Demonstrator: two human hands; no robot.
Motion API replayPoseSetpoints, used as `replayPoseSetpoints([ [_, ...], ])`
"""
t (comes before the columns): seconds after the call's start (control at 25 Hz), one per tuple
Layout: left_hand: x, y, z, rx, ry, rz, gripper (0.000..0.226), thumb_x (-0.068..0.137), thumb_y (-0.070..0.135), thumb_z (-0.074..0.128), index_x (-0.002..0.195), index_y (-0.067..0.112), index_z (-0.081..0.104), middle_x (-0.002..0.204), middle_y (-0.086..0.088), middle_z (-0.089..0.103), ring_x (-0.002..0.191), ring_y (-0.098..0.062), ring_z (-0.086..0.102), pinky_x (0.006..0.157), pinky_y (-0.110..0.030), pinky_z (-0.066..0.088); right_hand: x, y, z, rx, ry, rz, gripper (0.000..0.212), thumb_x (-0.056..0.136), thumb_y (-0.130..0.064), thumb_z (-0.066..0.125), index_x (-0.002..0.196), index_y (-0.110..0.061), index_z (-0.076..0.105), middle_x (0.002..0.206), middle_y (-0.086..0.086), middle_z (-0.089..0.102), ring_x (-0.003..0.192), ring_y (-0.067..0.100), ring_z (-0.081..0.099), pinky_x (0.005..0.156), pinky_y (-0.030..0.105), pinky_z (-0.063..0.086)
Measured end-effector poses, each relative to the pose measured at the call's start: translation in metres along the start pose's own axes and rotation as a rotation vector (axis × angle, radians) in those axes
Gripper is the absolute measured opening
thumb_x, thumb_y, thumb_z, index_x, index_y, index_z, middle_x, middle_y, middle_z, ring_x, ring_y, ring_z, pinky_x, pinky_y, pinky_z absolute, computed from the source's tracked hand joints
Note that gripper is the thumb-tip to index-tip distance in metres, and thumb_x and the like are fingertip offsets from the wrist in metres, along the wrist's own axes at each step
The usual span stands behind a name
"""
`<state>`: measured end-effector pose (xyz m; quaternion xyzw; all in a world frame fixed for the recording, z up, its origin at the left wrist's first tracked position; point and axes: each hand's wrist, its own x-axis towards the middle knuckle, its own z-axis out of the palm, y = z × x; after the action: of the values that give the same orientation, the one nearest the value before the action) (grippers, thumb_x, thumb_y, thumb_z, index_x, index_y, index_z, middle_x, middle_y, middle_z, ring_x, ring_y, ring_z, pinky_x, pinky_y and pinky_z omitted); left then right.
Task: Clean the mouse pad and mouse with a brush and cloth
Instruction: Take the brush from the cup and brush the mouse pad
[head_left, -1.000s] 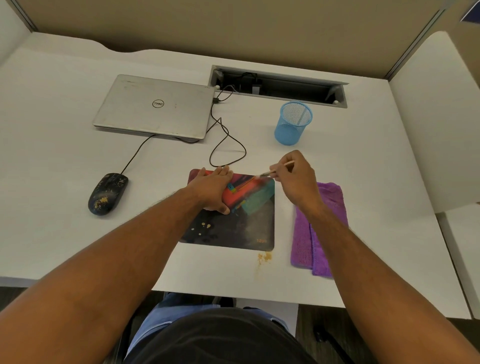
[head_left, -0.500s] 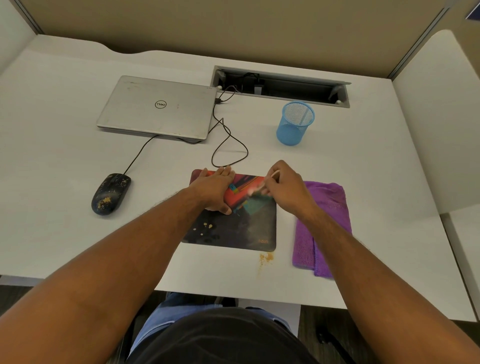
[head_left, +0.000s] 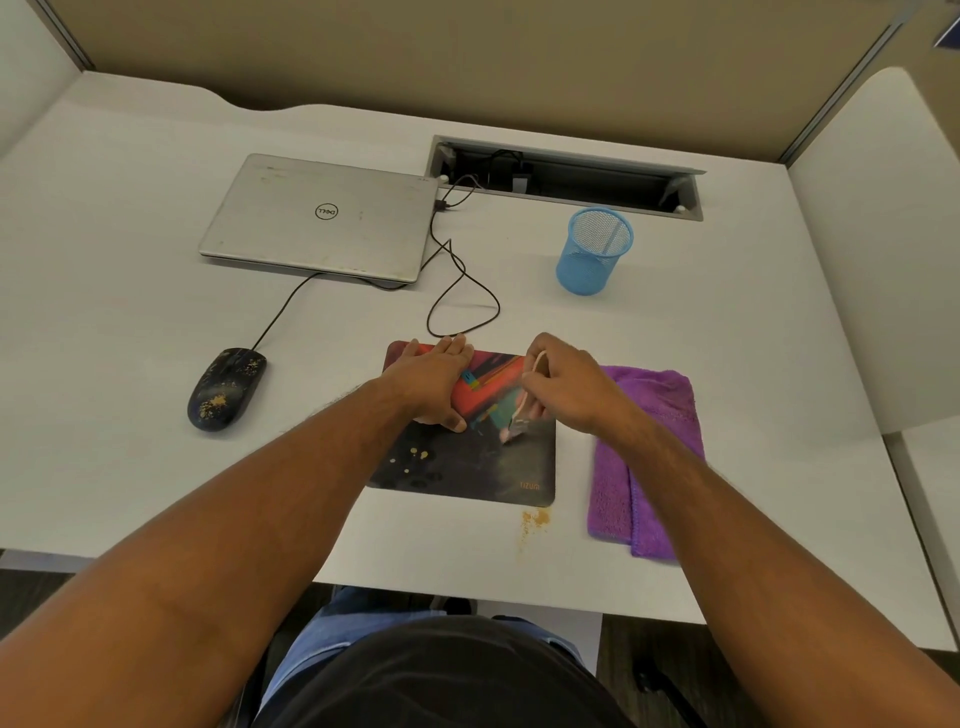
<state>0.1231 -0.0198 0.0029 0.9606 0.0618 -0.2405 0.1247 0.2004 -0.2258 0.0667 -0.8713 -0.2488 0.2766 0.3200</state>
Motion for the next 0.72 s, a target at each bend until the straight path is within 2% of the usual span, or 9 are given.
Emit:
replayPoseSetpoints([
  [0.12, 0.000, -0.001, 0.000, -0.007, 0.009, 0.005, 0.123, 0.071, 0.056, 0.080, 0.159, 0.021, 0.001, 0.167, -0.001, 0.000, 0.153, -0.019, 0.001, 0.120, -0.051, -0.001, 0.002, -0.001, 0.002, 0.105, 0.231, -0.019, 0.003, 0.104, -0.026, 0.053, 0.101, -0.025, 0.053, 0.096, -0.001, 0.070, 0.086, 0.014, 0.067, 0.065, 0.031, 0.054],
  [0.16, 0.000, -0.001, 0.000, -0.004, 0.007, 0.004, 0.123, 0.071, 0.056, 0.080, 0.159, 0.022, 0.001, 0.167, -0.001, 0.000, 0.153, -0.020, 0.001, 0.120, -0.051, -0.001, 0.002, -0.002, 0.006, 0.087, 0.240, -0.003, 0.003, 0.105, -0.027, 0.052, 0.103, -0.025, 0.053, 0.098, -0.002, 0.068, 0.086, 0.013, 0.065, 0.062, 0.027, 0.049],
  [0.2, 0.001, -0.001, 0.001, -0.002, 0.004, 0.002, 0.123, 0.071, 0.056, 0.080, 0.159, 0.022, 0.001, 0.167, -0.001, 0.000, 0.153, -0.020, 0.002, 0.120, -0.051, -0.001, 0.002, -0.002, 0.010, 0.053, 0.197, 0.015, 0.003, 0.106, -0.026, 0.051, 0.104, -0.026, 0.053, 0.098, -0.001, 0.068, 0.087, 0.013, 0.065, 0.061, 0.026, 0.049],
  [0.32, 0.002, -0.001, 0.002, -0.009, 0.001, -0.003, 0.122, 0.072, 0.056, 0.080, 0.159, 0.023, 0.001, 0.167, -0.001, 0.000, 0.153, -0.020, 0.002, 0.121, -0.052, 0.000, 0.006, -0.002, 0.012, -0.006, 0.054, 0.029, 0.006, 0.103, -0.023, 0.053, 0.099, -0.027, 0.052, 0.094, 0.000, 0.068, 0.085, 0.019, 0.070, 0.070, 0.031, 0.060],
  [0.48, 0.002, -0.002, 0.002, -0.012, 0.007, 0.000, 0.122, 0.071, 0.057, 0.080, 0.159, 0.022, 0.001, 0.167, -0.001, 0.001, 0.153, -0.020, 0.002, 0.121, -0.052, 0.001, 0.010, -0.005, 0.008, 0.099, 0.256, 0.000, 0.002, 0.103, -0.026, 0.053, 0.102, -0.025, 0.054, 0.098, -0.001, 0.069, 0.089, 0.016, 0.067, 0.067, 0.029, 0.054],
  [0.56, 0.001, -0.002, 0.002, -0.014, 0.005, -0.004, 0.122, 0.072, 0.056, 0.080, 0.159, 0.023, 0.001, 0.167, 0.000, 0.000, 0.153, -0.020, 0.002, 0.121, -0.051, 0.000, 0.010, -0.007, 0.013, 0.065, 0.172, 0.051, 0.003, 0.104, -0.024, 0.052, 0.105, -0.023, 0.055, 0.102, 0.002, 0.070, 0.092, 0.018, 0.068, 0.068, 0.030, 0.055],
  [0.64, 0.000, -0.001, 0.002, -0.022, 0.008, -0.004, 0.122, 0.072, 0.056, 0.080, 0.159, 0.023, 0.001, 0.167, 0.000, 0.000, 0.153, -0.019, 0.002, 0.121, -0.051, 0.000, 0.013, -0.008, 0.015, 0.026, 0.072, 0.050, 0.003, 0.103, -0.021, 0.052, 0.101, -0.022, 0.055, 0.098, 0.006, 0.072, 0.087, 0.020, 0.072, 0.076, 0.037, 0.062],
  [0.72, -0.001, -0.001, 0.001, -0.019, 0.009, 0.002, 0.121, 0.072, 0.055, 0.080, 0.159, 0.023, 0.002, 0.167, -0.001, 0.000, 0.153, -0.019, 0.002, 0.121, -0.051, 0.000, 0.015, -0.011, 0.011, 0.065, 0.134, 0.026, 0.002, 0.102, -0.022, 0.054, 0.100, -0.023, 0.055, 0.097, 0.004, 0.070, 0.088, 0.020, 0.071, 0.076, 0.035, 0.061],
])
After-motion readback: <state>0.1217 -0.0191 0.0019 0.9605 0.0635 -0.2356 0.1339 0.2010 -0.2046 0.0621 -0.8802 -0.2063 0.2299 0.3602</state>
